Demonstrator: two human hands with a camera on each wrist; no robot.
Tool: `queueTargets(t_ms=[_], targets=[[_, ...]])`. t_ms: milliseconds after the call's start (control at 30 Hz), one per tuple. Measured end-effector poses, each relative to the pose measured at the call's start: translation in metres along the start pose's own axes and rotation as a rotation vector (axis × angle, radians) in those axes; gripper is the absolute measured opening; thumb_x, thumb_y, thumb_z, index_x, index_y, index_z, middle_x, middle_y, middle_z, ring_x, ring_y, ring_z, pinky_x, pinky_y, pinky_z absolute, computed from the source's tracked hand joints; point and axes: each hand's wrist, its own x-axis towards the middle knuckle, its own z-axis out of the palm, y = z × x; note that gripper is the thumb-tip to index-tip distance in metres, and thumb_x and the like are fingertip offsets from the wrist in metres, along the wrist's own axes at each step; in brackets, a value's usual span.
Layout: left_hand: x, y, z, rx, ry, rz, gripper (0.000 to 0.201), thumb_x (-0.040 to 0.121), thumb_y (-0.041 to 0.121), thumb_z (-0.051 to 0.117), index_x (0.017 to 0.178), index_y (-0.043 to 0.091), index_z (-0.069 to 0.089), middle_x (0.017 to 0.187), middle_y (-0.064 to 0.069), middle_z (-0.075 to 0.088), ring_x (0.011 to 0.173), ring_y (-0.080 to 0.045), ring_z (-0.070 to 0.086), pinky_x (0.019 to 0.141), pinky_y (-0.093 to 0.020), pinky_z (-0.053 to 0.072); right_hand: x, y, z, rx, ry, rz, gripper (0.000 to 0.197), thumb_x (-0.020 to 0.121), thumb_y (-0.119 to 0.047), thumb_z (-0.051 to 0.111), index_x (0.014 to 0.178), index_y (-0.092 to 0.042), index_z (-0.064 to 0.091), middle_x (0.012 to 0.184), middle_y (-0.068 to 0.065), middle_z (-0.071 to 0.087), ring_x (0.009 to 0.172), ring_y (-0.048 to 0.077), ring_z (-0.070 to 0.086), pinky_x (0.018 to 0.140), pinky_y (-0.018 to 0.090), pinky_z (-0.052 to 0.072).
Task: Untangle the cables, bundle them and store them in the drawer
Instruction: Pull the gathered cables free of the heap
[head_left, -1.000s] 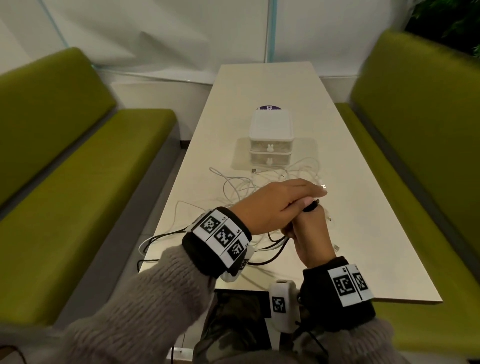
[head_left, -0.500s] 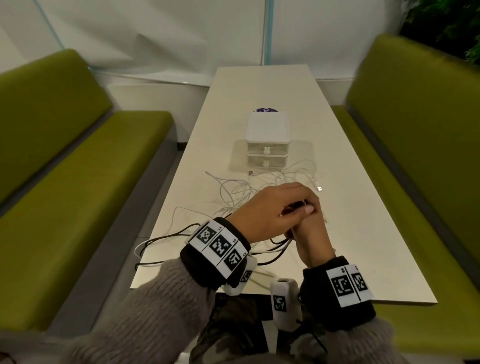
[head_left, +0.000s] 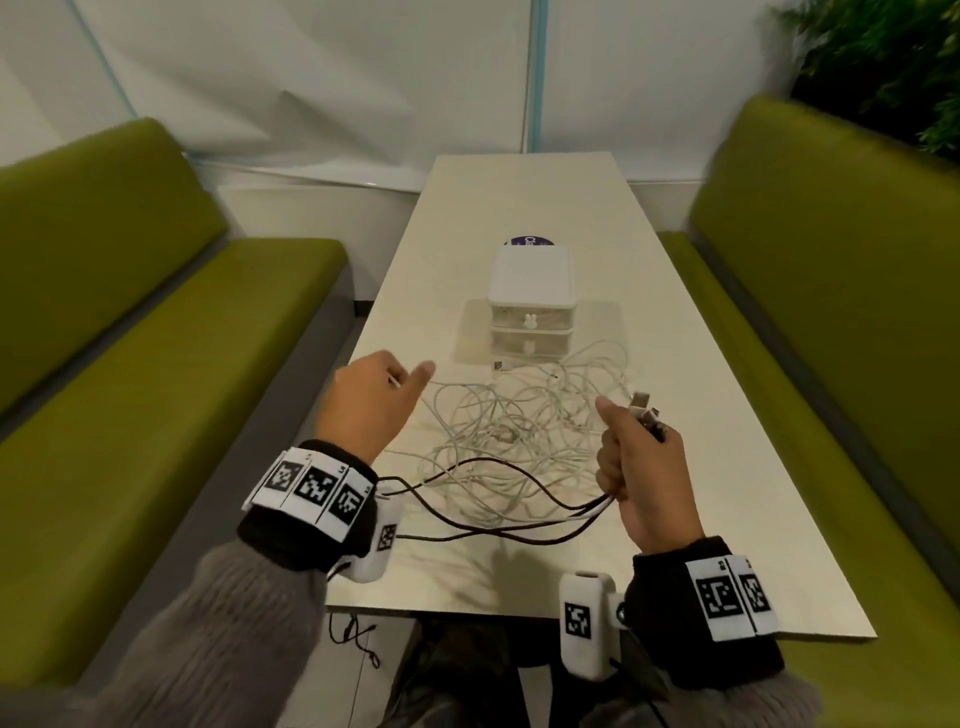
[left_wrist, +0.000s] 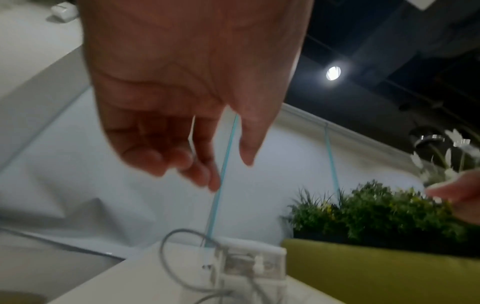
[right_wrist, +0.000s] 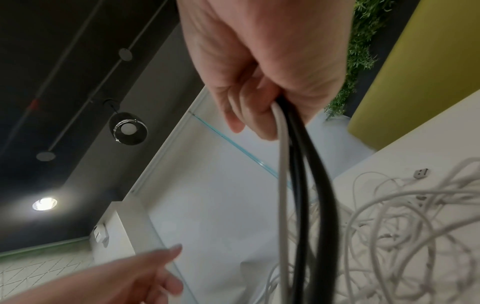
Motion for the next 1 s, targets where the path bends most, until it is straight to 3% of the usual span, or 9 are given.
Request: queueTargets(t_ms=[100,200,333,400,467,567,833,933,1000], targets=[[0.003,-0.014,0.010,0.196,-0.182,-0.097,0.060,0.085,0.066,0.043,0.062,0.011,0.048,0.059,-0.006,0.052,0.063,-0.024,0.053,0.058,-0.032,0.040,0.000,0.003,0.002,0.013,0.024,0.003,0.044,0.094,-0.018,0.058,0.059,-0.022,0.031,0.046,-0.008,0.021,0.039,0.008,0.015,0.039,0.020,0.015],[0.008,-0.021,0.025,0.113,-0.297,-0.131,0.060,0.083,0.067,0.045,0.062,0.011,0.050,0.069,-0.009,0.063,0.070,-0.025,0.059,0.066,-0.034,0.045,-0.002,0.005,0.006,-0.003,0.036,-0.010,0.047,0.094,-0.025,0.058,0.056,-0.020,0.031,0.046,-0.006,0.024,0.040,0.010,0.019,0.039,0.021,0.020],[0.008,-0.018,0.037,-0.098,-0.292,-0.100,0.033,0.089,0.043,0.057,0.075,0.014,0.061,0.081,-0.008,0.071,0.084,-0.023,0.064,0.074,-0.030,0.046,-0.005,0.005,0.007,-0.091,0.011,0.002,0.052,0.096,-0.039,0.051,0.054,-0.013,0.034,0.045,0.001,0.029,0.040,0.015,0.031,0.046,0.029,0.048],[0.009,-0.014,0.036,-0.161,-0.221,-0.037,0.023,0.092,0.029,0.056,0.086,0.008,0.063,0.083,-0.009,0.071,0.080,-0.022,0.062,0.072,-0.028,0.046,-0.006,0.005,0.006,-0.084,0.006,0.038,0.052,0.095,-0.042,0.051,0.055,-0.015,0.033,0.046,-0.001,0.027,0.038,0.013,0.028,0.053,0.034,0.054],[0.011,-0.008,0.030,-0.272,-0.160,0.026,0.016,0.094,0.020,0.052,0.091,0.008,0.063,0.079,-0.007,0.069,0.067,-0.018,0.057,0.069,-0.031,0.050,-0.006,0.007,0.004,-0.097,0.007,0.059,0.048,0.094,-0.039,0.055,0.058,-0.019,0.031,0.047,-0.005,0.024,0.040,0.010,0.021,0.043,0.027,0.040],[0.012,0.006,0.013,-0.470,-0.079,0.131,0.017,0.096,0.012,0.047,0.093,0.011,0.064,0.072,-0.002,0.062,0.057,-0.011,0.052,0.062,-0.035,0.054,-0.004,0.010,0.005,-0.125,0.003,0.074,0.043,0.091,-0.031,0.062,0.062,-0.021,0.032,0.048,-0.009,0.025,0.043,0.009,0.018,0.041,0.022,0.019],[0.013,0.032,-0.025,-0.682,0.108,0.417,0.021,0.095,0.020,0.052,0.085,0.035,0.062,0.079,0.002,0.064,0.068,-0.014,0.059,0.068,-0.030,0.054,-0.002,0.014,0.008,-0.140,-0.049,0.023,0.037,0.094,-0.030,0.056,0.065,-0.008,0.058,0.048,-0.007,0.024,0.042,0.008,0.018,0.038,0.019,0.019],[0.001,0.036,-0.027,-0.613,0.080,0.500,0.017,0.091,0.035,0.052,0.083,0.046,0.063,0.091,0.005,0.066,0.080,-0.014,0.061,0.072,-0.031,0.054,-0.005,0.014,0.010,-0.130,-0.088,0.005,0.040,0.096,-0.035,0.051,0.083,-0.002,0.069,0.050,-0.005,0.024,0.043,0.007,0.019,0.040,0.019,0.020],[-0.007,0.037,-0.023,-0.577,-0.023,0.564,0.017,0.090,0.041,0.050,0.085,0.046,0.065,0.094,0.002,0.064,0.088,-0.012,0.059,0.077,-0.022,0.049,-0.006,0.012,0.013,-0.127,-0.124,0.007,0.042,0.097,-0.041,0.048,0.094,-0.007,0.073,0.052,-0.001,0.029,0.045,0.008,0.023,0.041,0.020,0.021]])
